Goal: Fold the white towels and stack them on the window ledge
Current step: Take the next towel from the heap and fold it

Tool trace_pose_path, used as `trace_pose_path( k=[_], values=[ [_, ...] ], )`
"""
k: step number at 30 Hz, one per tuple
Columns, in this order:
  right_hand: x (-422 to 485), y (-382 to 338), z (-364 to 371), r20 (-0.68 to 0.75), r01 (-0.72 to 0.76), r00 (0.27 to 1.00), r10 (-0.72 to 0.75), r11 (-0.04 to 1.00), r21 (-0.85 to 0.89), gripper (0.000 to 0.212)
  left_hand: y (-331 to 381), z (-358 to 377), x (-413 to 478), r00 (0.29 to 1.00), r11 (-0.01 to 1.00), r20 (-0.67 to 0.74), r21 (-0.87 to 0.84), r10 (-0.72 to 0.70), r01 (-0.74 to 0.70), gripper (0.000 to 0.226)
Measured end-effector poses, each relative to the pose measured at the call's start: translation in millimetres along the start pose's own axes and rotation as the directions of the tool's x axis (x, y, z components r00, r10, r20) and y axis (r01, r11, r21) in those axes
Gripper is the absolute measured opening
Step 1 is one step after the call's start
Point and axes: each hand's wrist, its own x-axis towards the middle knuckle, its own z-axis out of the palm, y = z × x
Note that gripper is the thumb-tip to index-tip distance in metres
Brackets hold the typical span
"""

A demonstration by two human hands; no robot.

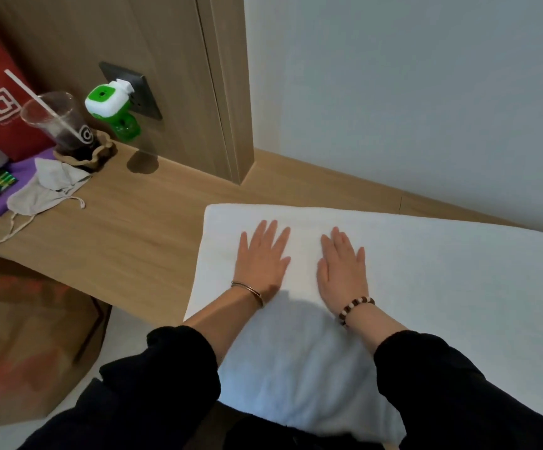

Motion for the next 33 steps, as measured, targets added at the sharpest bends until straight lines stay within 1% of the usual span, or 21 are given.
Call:
trace_pose_path(
  k=[1,2,3,6,8,11,13,15,17,20,22,23,24,26,27,29,33],
  values=[
    [-7.5,6.6,2.1,0.043,0.028,0.999,-0.025,0.998,-0.055,0.067,10.7,9.7,-4.4,0.991,0.998,0.128,0.043,0.049,-0.055,0.059],
    [-13.9,17.5,3.3,0.083,0.040,0.996,-0.032,0.994,-0.105,0.074,15.0,17.5,-7.0,0.980,0.995,0.190,0.071,0.061,-0.076,0.058],
    [-18.5,31.1,2.1,0.105,0.029,0.994,-0.014,0.989,-0.144,0.076,15.0,22.8,-7.7,0.976,0.994,0.210,0.088,0.052,-0.071,0.058],
    [-22.7,74.6,-9.6,0.102,-0.104,0.987,0.126,0.975,-0.198,0.061,11.2,25.5,-5.6,0.977,0.990,0.212,0.128,0.026,-0.054,0.057],
    [-21.3,101.2,-19.0,0.090,-0.215,0.967,0.239,0.953,-0.213,0.058,12.0,24.0,-3.9,0.976,0.989,0.216,0.141,0.021,-0.053,0.056],
    [-26.6,134.4,-30.4,0.047,-0.418,0.900,0.433,0.889,-0.188,0.058,12.2,22.5,-2.3,0.978,0.984,0.204,0.164,0.029,-0.064,0.055],
    [-38.2,146.3,-32.9,0.001,-0.497,0.866,0.501,0.859,-0.120,0.058,8.4,20.4,3.3,0.980,0.979,0.197,0.188,0.042,-0.080,0.054],
    [-53.1,147.6,-29.4,-0.035,-0.465,0.886,0.463,0.883,-0.073,0.057,2.9,17.3,12.8,0.980,0.977,0.190,0.194,0.056,-0.093,0.053],
    [-68.6,142.0,-23.1,-0.015,-0.382,0.924,0.382,0.923,-0.048,0.056,-0.1,13.4,21.8,0.979,0.970,0.199,0.228,0.044,-0.089,0.052],
    [-83.8,133.7,-16.5,0.036,-0.292,0.956,0.293,0.956,-0.031,0.061,17.9,6.3,28.1,0.979,0.958,0.193,0.286,-0.062,0.004,0.053],
    [-86.7,132.0,-14.9,0.055,-0.270,0.960,0.273,0.961,-0.054,0.062,51.7,2.0,20.5,0.981,0.975,0.167,0.213,-0.097,0.061,0.054],
    [-87.5,131.9,-14.0,0.058,-0.267,0.961,0.272,0.961,-0.075,0.059,73.6,3.8,12.6,0.984,0.987,0.168,0.161,-0.053,0.025,0.055],
    [-88.1,132.6,-12.9,0.053,-0.261,0.962,0.267,0.961,-0.095,0.057,96.9,9.2,1.3,0.983,0.991,0.181,0.120,0.035,-0.058,0.057],
    [-90.0,135.9,-13.5,0.049,-0.228,0.971,0.235,0.965,-0.128,0.057,138.3,25.5,-25.3,0.944,0.969,0.248,0.064,0.218,-0.241,0.060],
    [-91.6,141.5,-14.8,0.053,-0.211,0.974,0.220,0.967,-0.142,0.057,151.4,32.9,-36.2,0.925,0.958,0.281,0.056,0.255,-0.281,0.060],
    [-97.5,161.3,-17.7,0.057,-0.220,0.971,0.232,0.962,-0.163,0.058,158.6,44.5,-45.5,0.927,0.957,0.287,0.087,0.243,-0.278,0.060],
    [-120.4,218.3,-28.3,0.028,-0.360,0.929,0.369,0.919,-0.161,0.059,151.0,46.5,-46.3,0.934,0.947,0.262,0.146,0.241,-0.285,0.057]
  ],
)
